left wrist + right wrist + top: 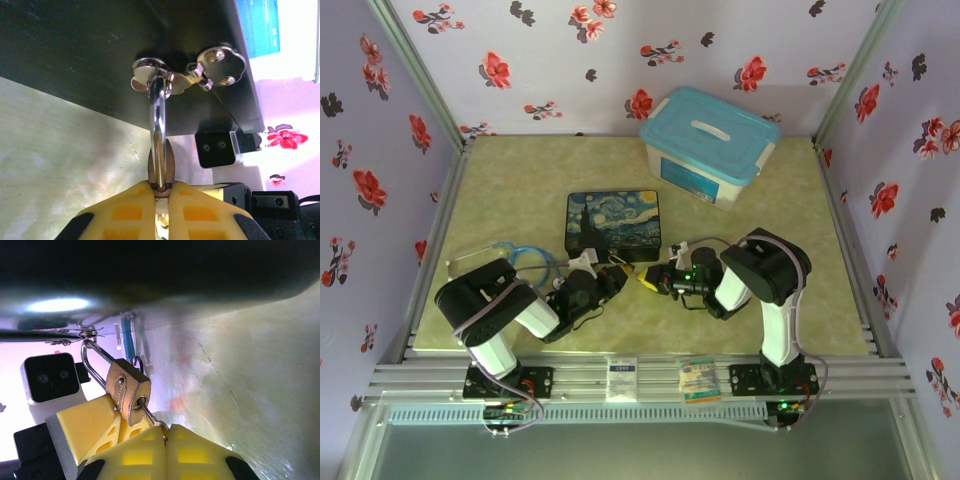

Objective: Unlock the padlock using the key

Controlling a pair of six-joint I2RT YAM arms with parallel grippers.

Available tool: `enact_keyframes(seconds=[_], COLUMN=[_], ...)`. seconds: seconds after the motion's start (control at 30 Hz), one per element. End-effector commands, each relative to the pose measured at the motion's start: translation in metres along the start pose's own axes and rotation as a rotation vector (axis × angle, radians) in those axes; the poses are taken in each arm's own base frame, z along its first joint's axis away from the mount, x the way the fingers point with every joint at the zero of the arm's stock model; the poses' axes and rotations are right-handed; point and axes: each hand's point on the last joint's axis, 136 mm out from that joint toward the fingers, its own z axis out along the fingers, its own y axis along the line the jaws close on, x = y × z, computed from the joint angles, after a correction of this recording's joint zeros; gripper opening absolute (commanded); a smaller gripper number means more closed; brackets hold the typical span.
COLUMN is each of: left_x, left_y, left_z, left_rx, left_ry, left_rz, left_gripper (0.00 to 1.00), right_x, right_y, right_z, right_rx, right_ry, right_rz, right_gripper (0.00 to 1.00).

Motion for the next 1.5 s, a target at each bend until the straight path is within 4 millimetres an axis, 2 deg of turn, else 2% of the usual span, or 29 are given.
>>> enact_keyframes(seconds=[0.0, 0.1, 0.27, 0.53, 0.83, 0.87, 0.93, 1.03, 1.23, 1.37, 1.47], left_x=[0.004, 0.000, -0.002, -0.010, -0.016, -0.019, -0.020, -0.022, -0.023, -0.023, -0.021], left_y=[-0.015, -0.012, -0.014, -0.015, -0.010, -0.021, -0.021, -0.019, -0.021, -0.026, -0.033], left_z=[0.006, 0.007, 0.007, 0.006, 0.004, 0.008, 0.009, 0.010, 0.012, 0.013, 0.012], left_rx=[0.061, 0.048, 0.052, 0.045, 0.011, 0.032, 0.020, -0.018, -0.024, -0.002, 0.029], left_ry=[0.032, 0.016, 0.009, -0.011, -0.023, -0.030, -0.033, -0.035, -0.032, -0.032, -0.020], left_rz=[0.042, 0.057, 0.075, 0.095, 0.132, 0.139, 0.160, 0.196, 0.201, 0.176, 0.146], left_gripper=[0.15, 0.20, 0.20, 0.33, 0.29, 0.29, 0.29, 0.22, 0.22, 0.04, 0.00], right_x=[0.008, 0.007, 0.005, 0.003, 0.000, 0.000, 0.000, 0.000, 0.002, -0.003, -0.006], right_y=[0.023, 0.018, 0.017, 0.019, 0.013, 0.013, 0.015, 0.018, 0.027, 0.024, 0.024], right_z=[0.005, 0.005, 0.006, 0.006, 0.005, 0.005, 0.004, 0.004, 0.004, 0.004, 0.004], right_rx=[-0.071, -0.059, -0.055, -0.056, -0.033, -0.033, -0.036, -0.041, -0.059, -0.046, -0.042], right_ry=[0.016, 0.006, -0.001, -0.017, -0.057, -0.059, -0.060, -0.062, -0.068, -0.097, -0.115], right_rz=[-0.089, -0.087, -0.086, -0.107, -0.131, -0.131, -0.137, -0.141, -0.163, -0.168, -0.175], right_gripper=[0.00, 0.00, 0.00, 0.00, 0.00, 0.00, 0.00, 0.00, 0.00, 0.00, 0.00])
